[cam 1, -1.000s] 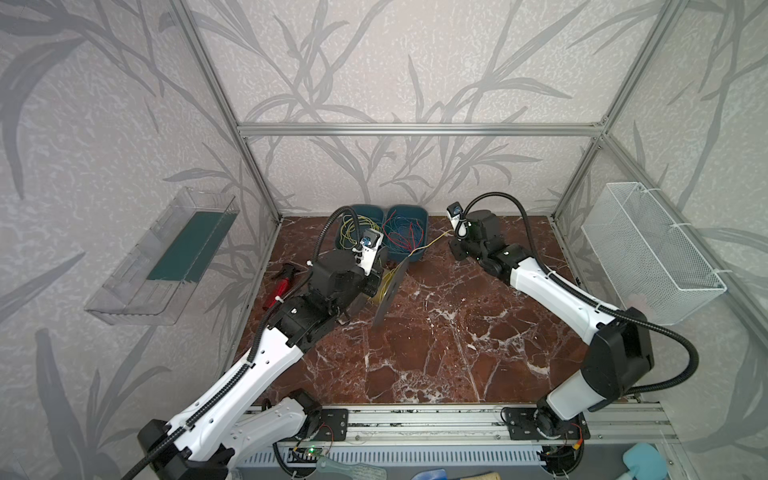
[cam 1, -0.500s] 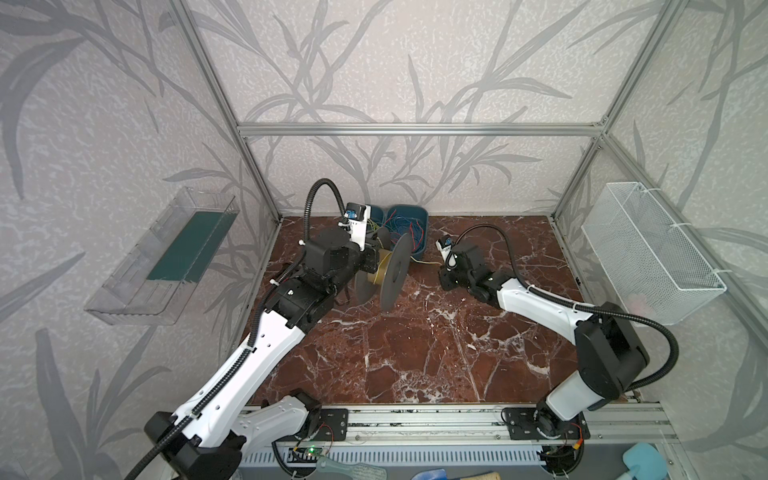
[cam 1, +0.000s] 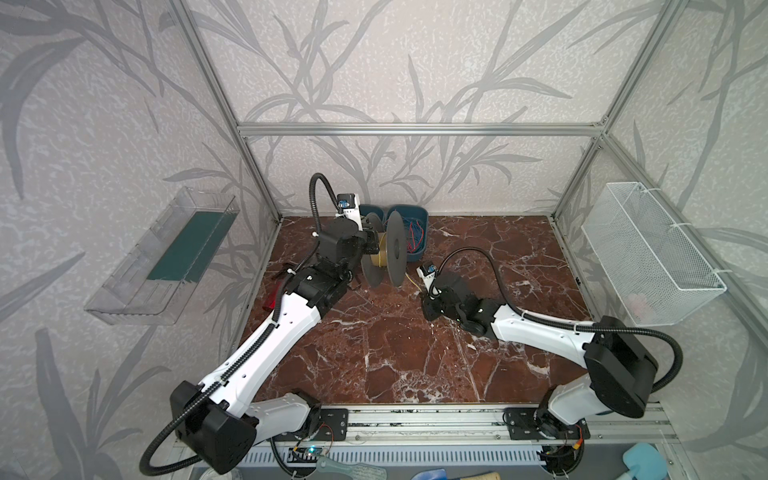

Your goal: Wrap the cables

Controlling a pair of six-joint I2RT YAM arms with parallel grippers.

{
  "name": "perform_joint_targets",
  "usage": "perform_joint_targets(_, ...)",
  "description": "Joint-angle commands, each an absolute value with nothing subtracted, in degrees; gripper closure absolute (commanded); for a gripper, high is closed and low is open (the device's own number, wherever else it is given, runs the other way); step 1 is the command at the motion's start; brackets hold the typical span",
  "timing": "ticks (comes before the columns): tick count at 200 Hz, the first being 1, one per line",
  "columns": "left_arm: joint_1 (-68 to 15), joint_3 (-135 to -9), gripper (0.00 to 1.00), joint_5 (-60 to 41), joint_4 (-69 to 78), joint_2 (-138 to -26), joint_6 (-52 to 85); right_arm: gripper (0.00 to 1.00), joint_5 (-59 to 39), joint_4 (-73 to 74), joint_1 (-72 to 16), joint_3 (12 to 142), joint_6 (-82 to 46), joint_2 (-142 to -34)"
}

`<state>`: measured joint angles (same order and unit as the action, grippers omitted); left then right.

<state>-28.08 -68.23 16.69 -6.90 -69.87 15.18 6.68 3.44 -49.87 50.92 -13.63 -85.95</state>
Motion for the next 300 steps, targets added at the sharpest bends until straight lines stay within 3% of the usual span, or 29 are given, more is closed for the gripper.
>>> perform_joint_targets(1,-27.44,-68.02,1.0,26.77,3.94,-69.85,16.12,1.0,7.12,0.9,-52.15,48.73,-14.95,-82.34)
perform_joint_targets(61,-28.04,-66.46,1.0,33.18,2.68,-73.08,14.25,1.0,7.49,-2.7,-60.54,48.83,-14.76,-75.66)
perform_joint_targets(124,-29.37,-67.49,1.0,37.5,3.06,-77.34,11.63,1.0,4.2,-4.23,-63.06,51.22,-16.82,-72.75)
perform_joint_targets(223,-40.68,-56.63,1.0,47.14,2.2,-75.34,9.68,1.0,0.08,0.51,-63.11,43.27,-18.29,-89.0)
perform_joint_targets(300,-46.85,-48.61,1.0,50.71,12.09,-78.26,7.73,0.99,-5.34,-0.64,-62.41,43.52,-17.33,-95.85)
